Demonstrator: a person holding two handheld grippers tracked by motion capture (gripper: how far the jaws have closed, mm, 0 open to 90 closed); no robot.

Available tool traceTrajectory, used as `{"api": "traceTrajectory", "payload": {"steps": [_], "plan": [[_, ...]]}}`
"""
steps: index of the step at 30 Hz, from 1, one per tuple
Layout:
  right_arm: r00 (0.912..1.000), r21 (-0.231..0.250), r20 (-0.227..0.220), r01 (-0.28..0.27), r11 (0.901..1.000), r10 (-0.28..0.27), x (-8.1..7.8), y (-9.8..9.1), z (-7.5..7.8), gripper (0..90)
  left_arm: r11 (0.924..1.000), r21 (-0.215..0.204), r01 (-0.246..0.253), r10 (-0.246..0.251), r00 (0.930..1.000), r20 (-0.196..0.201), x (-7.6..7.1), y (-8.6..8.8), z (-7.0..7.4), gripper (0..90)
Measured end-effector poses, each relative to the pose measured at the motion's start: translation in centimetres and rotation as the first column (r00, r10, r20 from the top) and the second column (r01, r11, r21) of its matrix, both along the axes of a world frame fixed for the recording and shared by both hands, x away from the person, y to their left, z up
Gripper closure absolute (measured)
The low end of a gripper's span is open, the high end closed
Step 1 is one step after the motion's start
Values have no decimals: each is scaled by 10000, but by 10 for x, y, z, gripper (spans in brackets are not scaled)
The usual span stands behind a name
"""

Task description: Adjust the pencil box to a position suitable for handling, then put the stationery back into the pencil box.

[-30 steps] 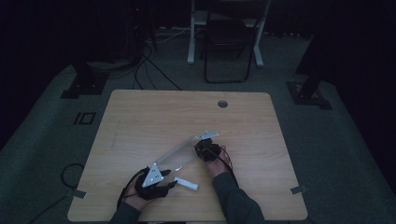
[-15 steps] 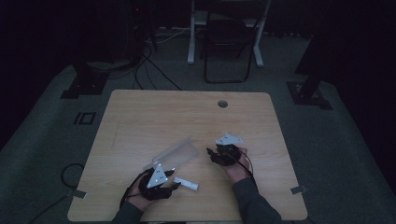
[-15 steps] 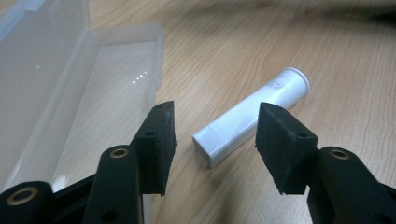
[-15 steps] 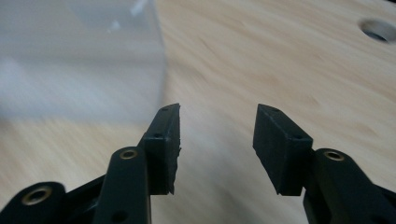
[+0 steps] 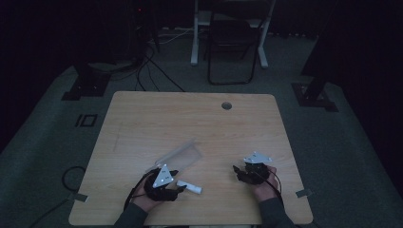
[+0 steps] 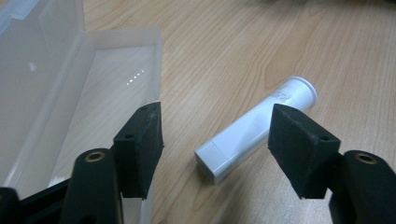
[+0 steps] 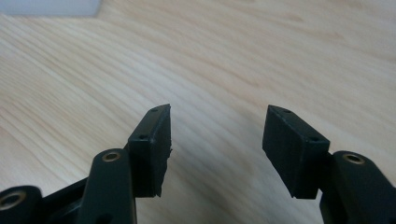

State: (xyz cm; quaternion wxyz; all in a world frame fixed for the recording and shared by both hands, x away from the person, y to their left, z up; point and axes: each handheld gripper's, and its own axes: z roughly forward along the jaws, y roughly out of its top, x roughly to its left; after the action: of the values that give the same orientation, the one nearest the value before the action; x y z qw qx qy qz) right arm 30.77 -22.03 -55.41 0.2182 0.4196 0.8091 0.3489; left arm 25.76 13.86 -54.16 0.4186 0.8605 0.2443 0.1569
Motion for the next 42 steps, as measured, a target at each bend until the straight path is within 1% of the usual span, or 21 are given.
{"api": "traceTrajectory", "payload": {"steps": [2, 4, 8, 11, 14, 18, 23, 24, 26, 29, 33, 34, 35, 36, 38, 42], "plan": [[9998, 46, -75, 183, 9998, -182, -2, -4, -2, 414, 10000, -99, 15, -16, 10000, -45, 1, 1, 1, 337], [9996, 91, -53, 273, 9996, -272, -2, -8, -2, 407, 9999, -127, 66, -67, 9999, -76, 2, 1, 1, 327], [9990, 135, -21, 445, 9989, -445, -1, -15, -3, 392, 9997, -70, 213, -214, 9996, -157, 3, 0, 2, 299], [9985, 148, -115, 544, 9984, -542, 1, -19, -7, 390, 9992, -24, 402, -403, 9988, -278, 4, -2, 0, 289], [9976, 163, -210, 668, 9976, -664, 2, -21, -9, 389, 9980, 69, 628, -625, 9975, -322, 3, -4, -1, 273], [9962, 299, -258, 834, 9961, -826, 4, -25, -11, 385, 9972, 177, 724, -717, 9967, -385, 3, -7, -2, 244], [9956, 462, -295, 898, 9949, -885, 5, -28, -12, 382, 9965, 204, 810, -800, 9957, -463, 4, -10, -3, 213], [9952, 554, -335, 942, 9940, -924, 5, -29, -12, 381, 9946, 313, 993, -976, 9938, -536, 4, -13, -5, 202], [9951, 553, -317, 951, 9939, -934, 6, -30, -12, 380, 9941, 467, 976, -953, 9942, -489, 4, -15, -7, 202], [9951, 574, -307, 959, 9937, -943, 6, -30, -12, 380, 9937, 506, 999, -974, 9940, -495, 5, -16, -7, 214], [9950, 595, -295, 967, 9935, -950, 6, -30, -13, 379, 9894, 722, 1257, -1223, 9912, -499, 7, -26, -9, 292], [9950, 595, -295, 967, 9935, -950, 6, -30, -13, 379, 9894, 722, 1257, -1223, 9912, -499, 7, -26, -9, 307], [9951, 599, -288, 962, 9936, -946, 6, -30, -13, 379, 9872, 891, 1325, -1284, 9904, -503, 8, -31, -11, 307], [9951, 626, -283, 960, 9934, -944, 6, -31, -13, 378, 9861, 992, 1332, -1289, 9905, -484, 8, -32, -11, 351], [9950, 625, -281, 975, 9933, -959, 6, -31, -13, 378, 9850, 1055, 1367, -1317, 9899, -527, 9, -33, -12, 406], [9951, 612, -266, 969, 9934, -955, 6, -32, -13, 378, 9843, 1167, 1320, -1256, 9902, -611, 9, -35, -13, 492]]}}
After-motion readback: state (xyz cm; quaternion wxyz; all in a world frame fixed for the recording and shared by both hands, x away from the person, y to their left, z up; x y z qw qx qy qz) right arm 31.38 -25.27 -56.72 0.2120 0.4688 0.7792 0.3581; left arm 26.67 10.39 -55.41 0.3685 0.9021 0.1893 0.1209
